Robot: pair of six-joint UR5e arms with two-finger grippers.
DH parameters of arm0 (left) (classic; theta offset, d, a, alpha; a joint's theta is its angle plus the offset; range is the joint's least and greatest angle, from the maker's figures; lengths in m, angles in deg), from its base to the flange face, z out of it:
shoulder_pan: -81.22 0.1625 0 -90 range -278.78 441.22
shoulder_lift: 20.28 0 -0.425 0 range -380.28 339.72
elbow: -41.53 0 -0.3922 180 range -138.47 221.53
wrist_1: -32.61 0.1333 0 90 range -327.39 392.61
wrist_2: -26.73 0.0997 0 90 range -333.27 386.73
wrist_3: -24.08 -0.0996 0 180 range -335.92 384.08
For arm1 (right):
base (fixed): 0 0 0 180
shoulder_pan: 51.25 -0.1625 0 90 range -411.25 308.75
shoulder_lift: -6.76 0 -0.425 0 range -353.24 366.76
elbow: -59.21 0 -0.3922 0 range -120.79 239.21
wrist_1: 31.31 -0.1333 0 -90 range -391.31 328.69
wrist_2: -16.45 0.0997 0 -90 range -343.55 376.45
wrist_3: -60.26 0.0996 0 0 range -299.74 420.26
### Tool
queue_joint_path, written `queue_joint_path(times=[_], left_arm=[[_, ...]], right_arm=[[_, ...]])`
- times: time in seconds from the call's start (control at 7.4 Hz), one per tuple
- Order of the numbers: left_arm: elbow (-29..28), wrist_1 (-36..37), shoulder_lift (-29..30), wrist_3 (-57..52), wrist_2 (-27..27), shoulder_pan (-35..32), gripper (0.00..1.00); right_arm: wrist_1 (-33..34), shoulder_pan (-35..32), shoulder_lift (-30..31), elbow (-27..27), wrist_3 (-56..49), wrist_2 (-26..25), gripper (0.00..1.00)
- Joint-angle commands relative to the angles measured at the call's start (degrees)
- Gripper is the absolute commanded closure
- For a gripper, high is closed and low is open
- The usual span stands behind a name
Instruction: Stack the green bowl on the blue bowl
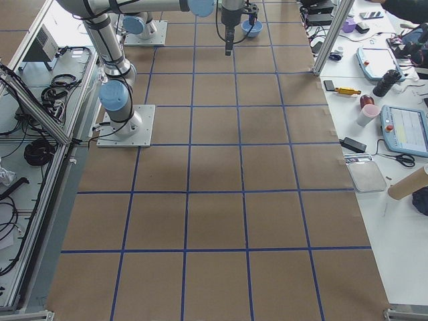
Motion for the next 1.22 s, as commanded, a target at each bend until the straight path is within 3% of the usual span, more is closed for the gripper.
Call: queue_joint_path(times=[0.0,0.54,1.08], left_arm=[[0.14,-0.14,-0.01,0.0,-0.02,0.04,0.0],[-0.29,-0.49,0.08,-2.44,-0.02,3.02,0.0],[1.71,-2.94,2.71,-23.7,-0.46,26.1,0.0]], right_arm=[[-0.02,0.0,0.0,0.01,0.03,0.0,0.0],[-0.02,0.0,0.0,0.01,0.03,0.0,0.0],[-0.02,0.0,0.0,0.01,0.03,0.0,0.0]])
